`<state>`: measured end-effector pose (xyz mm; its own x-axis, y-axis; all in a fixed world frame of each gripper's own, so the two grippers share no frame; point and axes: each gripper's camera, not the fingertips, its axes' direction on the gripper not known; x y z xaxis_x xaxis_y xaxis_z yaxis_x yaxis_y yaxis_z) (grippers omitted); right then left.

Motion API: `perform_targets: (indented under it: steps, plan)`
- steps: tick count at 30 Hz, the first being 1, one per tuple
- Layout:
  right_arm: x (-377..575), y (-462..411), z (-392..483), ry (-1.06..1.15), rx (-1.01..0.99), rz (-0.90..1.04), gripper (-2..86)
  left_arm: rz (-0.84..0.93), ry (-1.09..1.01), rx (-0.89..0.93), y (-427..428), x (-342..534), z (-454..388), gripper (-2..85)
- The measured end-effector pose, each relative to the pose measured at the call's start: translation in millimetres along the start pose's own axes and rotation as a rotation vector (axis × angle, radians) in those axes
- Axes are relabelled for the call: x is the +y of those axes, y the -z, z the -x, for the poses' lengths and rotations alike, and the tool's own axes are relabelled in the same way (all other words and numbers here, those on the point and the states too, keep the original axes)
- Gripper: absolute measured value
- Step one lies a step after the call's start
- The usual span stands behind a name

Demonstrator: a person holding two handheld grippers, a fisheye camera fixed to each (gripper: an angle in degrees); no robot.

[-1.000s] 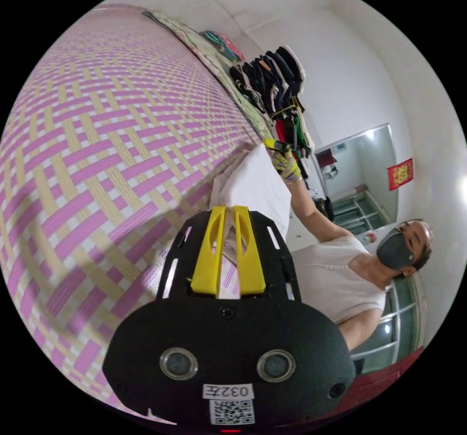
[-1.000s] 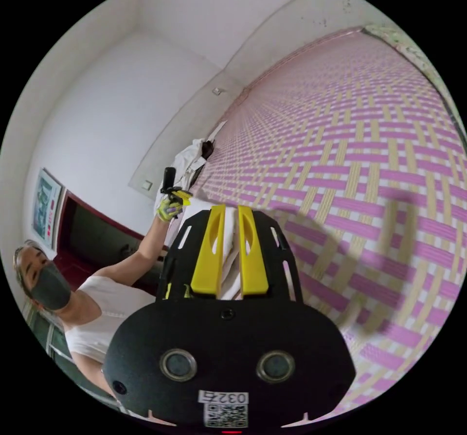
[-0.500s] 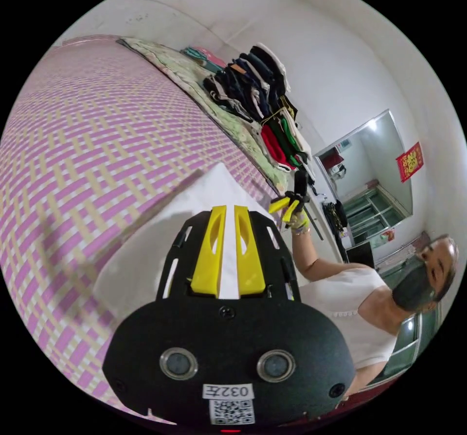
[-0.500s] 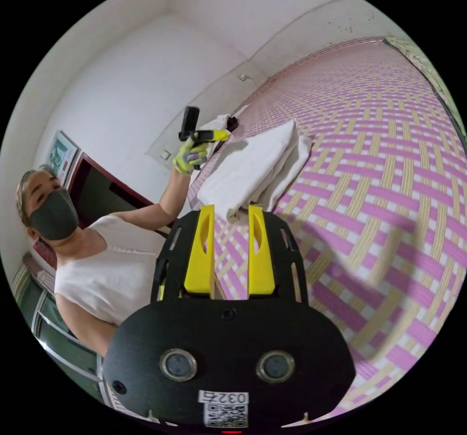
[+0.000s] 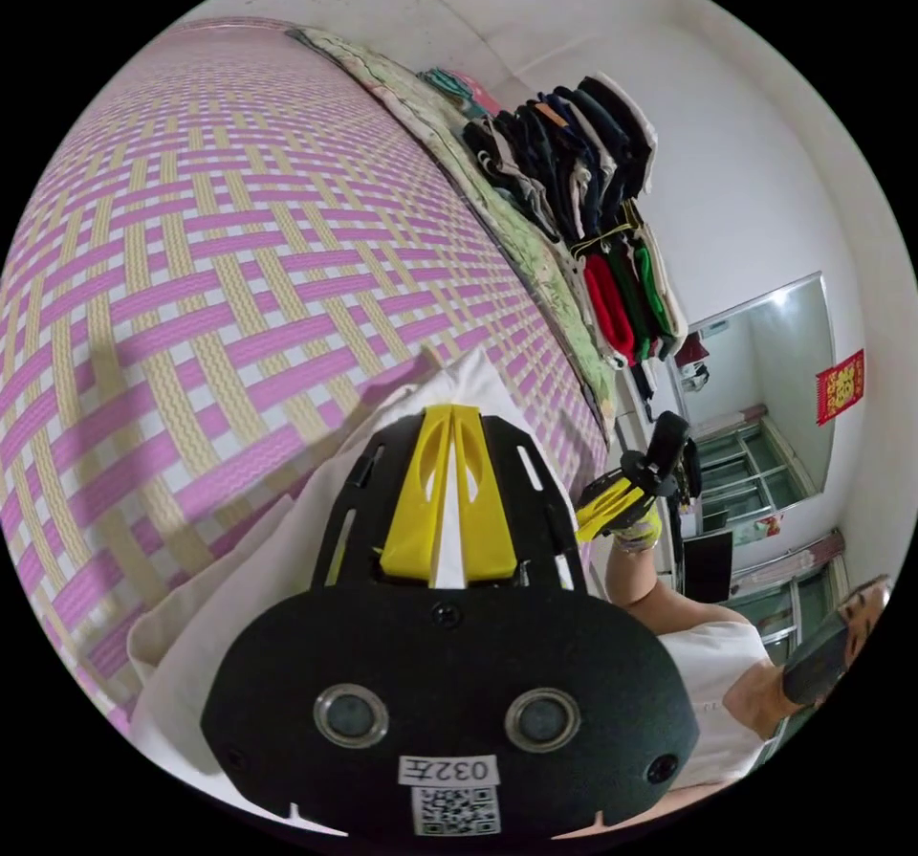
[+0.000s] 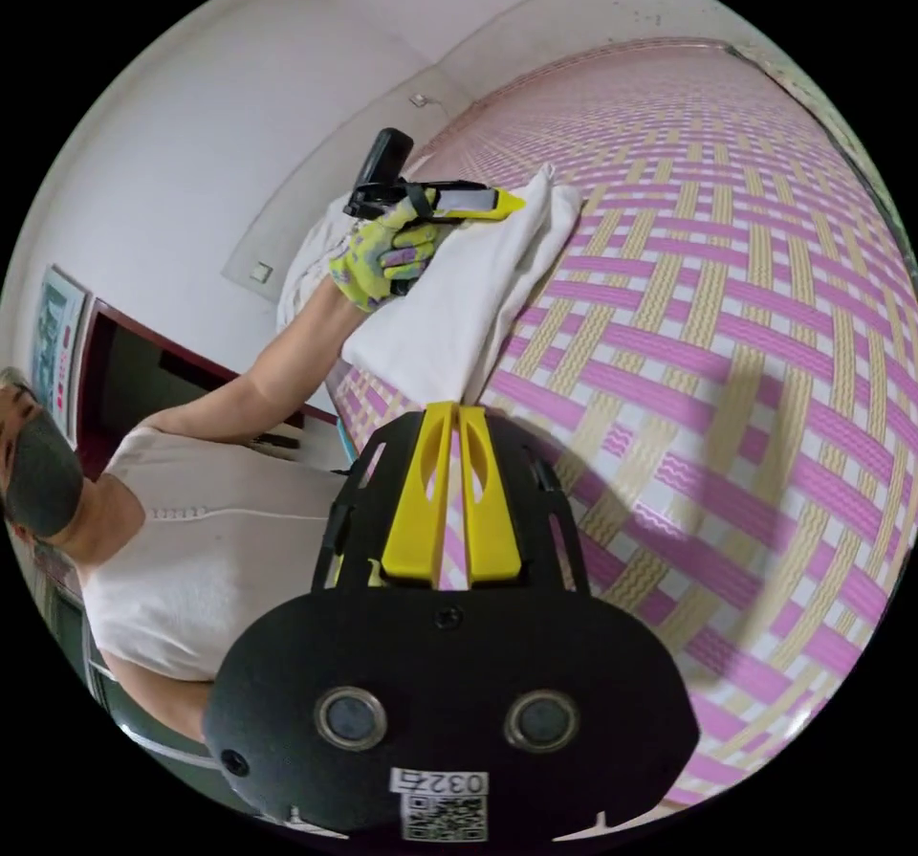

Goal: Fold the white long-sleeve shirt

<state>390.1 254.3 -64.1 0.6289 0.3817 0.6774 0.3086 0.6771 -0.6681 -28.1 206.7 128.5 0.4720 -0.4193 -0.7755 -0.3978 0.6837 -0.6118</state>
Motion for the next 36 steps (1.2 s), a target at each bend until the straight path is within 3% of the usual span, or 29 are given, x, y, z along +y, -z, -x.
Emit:
perform_targets:
  steps: [2, 7, 12, 14, 18, 21, 31, 36]
  plan:
    - [1.4, 3.1, 13.9, -0.013, 0.059, 0.001, 1.6, 0.011, -0.013, 0.004, 1.6, 3.7, -9.1, -0.9]
    - [-3.5, 28.7, 64.1, 0.072, 0.127, -0.212, 3.8, -0.033, -0.152, -0.027, 50.5, 38.5, -66.8, -0.9]
    - [-68.6, -6.0, 106.0, 0.183, 0.292, -0.270, -0.2, -0.093, -0.165, -0.527, 96.0, 103.6, -90.2, -0.9]
    - [-99.8, -29.3, 111.7, 0.202, 0.348, -0.243, -0.7, -0.097, -0.117, -0.605, 104.4, 118.5, -76.7, -0.9]
    - [-158.8, -87.1, 107.2, 0.171, 0.490, -0.139, -1.0, -0.149, -0.121, -0.498, 114.9, 141.6, -47.5, -0.9]
    - [-170.0, -118.7, 91.7, 0.125, 0.599, -0.055, -1.0, -0.158, -0.112, -0.533, 108.9, 148.1, -24.6, -0.9]
    - [-151.1, -118.8, 97.0, 0.033, 0.571, -0.077, -1.0, -0.144, 0.069, -0.289, 122.8, 153.4, 17.0, -0.9]
    - [-75.0, -83.9, 156.1, 0.212, 0.443, -0.213, -1.0, -0.274, -0.024, -0.156, 161.1, 210.3, -29.6, -1.4]
